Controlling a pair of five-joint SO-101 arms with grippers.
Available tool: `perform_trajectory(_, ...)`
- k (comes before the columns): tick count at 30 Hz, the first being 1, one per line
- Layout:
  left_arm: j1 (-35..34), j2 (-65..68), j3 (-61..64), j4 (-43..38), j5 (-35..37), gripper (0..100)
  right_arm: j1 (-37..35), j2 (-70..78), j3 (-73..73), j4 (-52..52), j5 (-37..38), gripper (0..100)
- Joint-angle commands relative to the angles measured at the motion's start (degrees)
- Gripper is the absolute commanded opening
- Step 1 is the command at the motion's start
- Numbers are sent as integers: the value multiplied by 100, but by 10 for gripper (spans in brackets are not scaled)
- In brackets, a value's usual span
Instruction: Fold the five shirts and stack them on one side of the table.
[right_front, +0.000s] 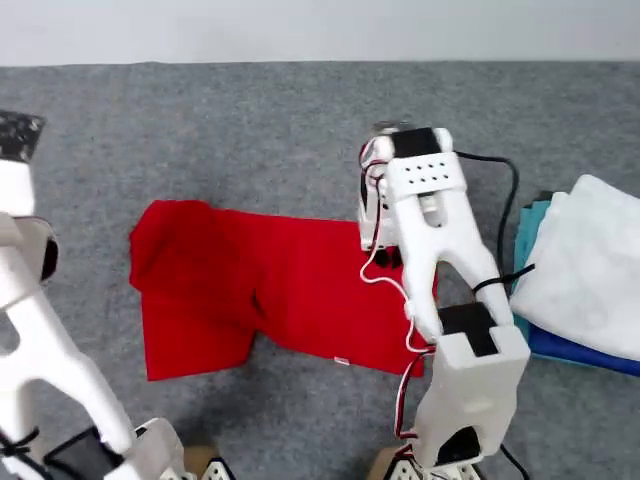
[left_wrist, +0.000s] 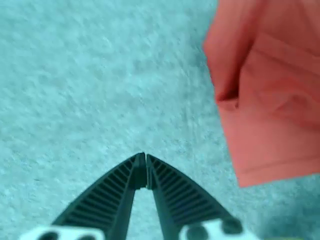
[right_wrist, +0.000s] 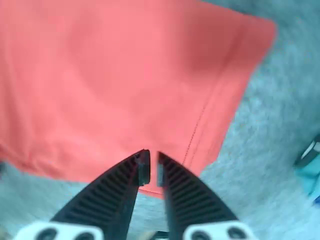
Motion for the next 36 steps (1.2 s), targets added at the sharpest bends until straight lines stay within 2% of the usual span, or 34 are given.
perform_trajectory(1,18,-246,154,70,62,5,295,224,-44,-13,-642,162)
perform_trajectory(3,18,-237,180,-9,273,5,374,479,-44,-84,-659,177)
perform_trajectory(7,18,-246,418,-299,615,5,488,892,-44,-400,-659,142)
perform_trajectory(12,18,-246,840,-607,615,5,620,1235,-44,-752,-659,110)
perform_trajectory(23,26,-246,1499,-1064,615,5,954,1358,-26,-567,-624,116)
perform_trajectory(31,765,-237,1622,-1081,615,5,840,1798,-44,-708,-624,110)
perform_trajectory(35,993,-237,1622,-1090,615,5,875,1851,-53,-778,-624,6)
perform_trajectory(36,993,-237,1622,-1099,615,5,875,1851,-53,-796,-624,8)
